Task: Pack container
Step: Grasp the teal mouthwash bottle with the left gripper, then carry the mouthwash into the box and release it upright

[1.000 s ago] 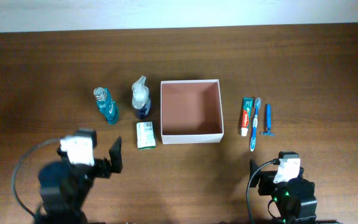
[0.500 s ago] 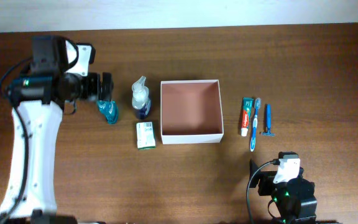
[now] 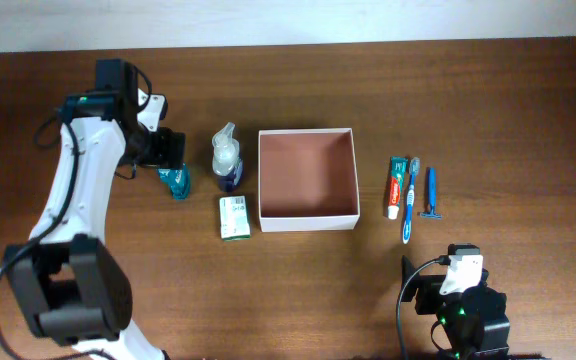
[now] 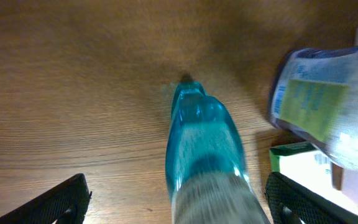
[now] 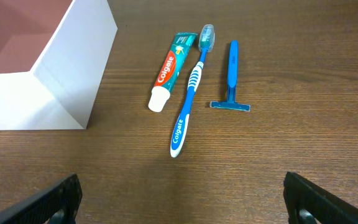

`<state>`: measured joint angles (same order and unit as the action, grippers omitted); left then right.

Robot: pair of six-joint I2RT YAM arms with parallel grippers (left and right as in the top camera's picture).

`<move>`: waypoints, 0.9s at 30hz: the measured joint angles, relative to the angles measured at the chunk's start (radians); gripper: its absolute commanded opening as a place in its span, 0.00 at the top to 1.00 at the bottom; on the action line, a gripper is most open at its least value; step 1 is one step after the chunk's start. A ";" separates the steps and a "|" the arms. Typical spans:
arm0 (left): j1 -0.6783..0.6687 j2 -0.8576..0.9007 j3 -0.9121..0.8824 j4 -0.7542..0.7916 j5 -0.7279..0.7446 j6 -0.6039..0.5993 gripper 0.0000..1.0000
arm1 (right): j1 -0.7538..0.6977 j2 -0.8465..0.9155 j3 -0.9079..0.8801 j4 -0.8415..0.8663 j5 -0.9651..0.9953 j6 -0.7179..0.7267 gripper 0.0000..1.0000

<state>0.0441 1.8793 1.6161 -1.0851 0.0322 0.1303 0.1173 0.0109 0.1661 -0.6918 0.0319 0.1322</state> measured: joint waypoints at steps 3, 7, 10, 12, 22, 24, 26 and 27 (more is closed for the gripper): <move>-0.006 0.042 0.000 0.000 -0.004 -0.009 0.36 | 0.000 0.000 0.000 0.000 0.000 0.000 0.01; -0.020 0.060 0.004 0.004 -0.007 -0.014 0.44 | 0.000 0.000 0.000 0.000 0.000 0.000 0.01; -0.027 0.060 0.004 0.005 -0.007 -0.014 0.49 | 0.000 0.000 0.000 0.000 0.000 0.000 0.01; -0.029 0.060 0.004 0.003 -0.008 -0.015 0.59 | 0.000 0.000 0.000 0.000 0.000 0.000 0.01; -0.029 0.074 0.079 -0.153 -0.010 -0.022 0.91 | 0.000 0.000 0.000 0.000 0.000 0.000 0.01; -0.030 0.080 0.148 -0.219 -0.011 -0.023 0.91 | 0.000 0.000 0.000 0.000 0.000 0.000 0.01; -0.030 0.081 0.228 -0.291 -0.011 -0.027 0.91 | 0.000 0.000 0.000 0.000 0.000 0.000 0.01; -0.030 0.080 0.295 -0.341 -0.011 -0.039 0.91 | 0.000 0.000 0.000 0.000 0.000 0.000 0.01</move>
<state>0.0139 1.9598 1.9114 -1.4265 0.0212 0.0914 0.1173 0.0109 0.1661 -0.6914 0.0319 0.1322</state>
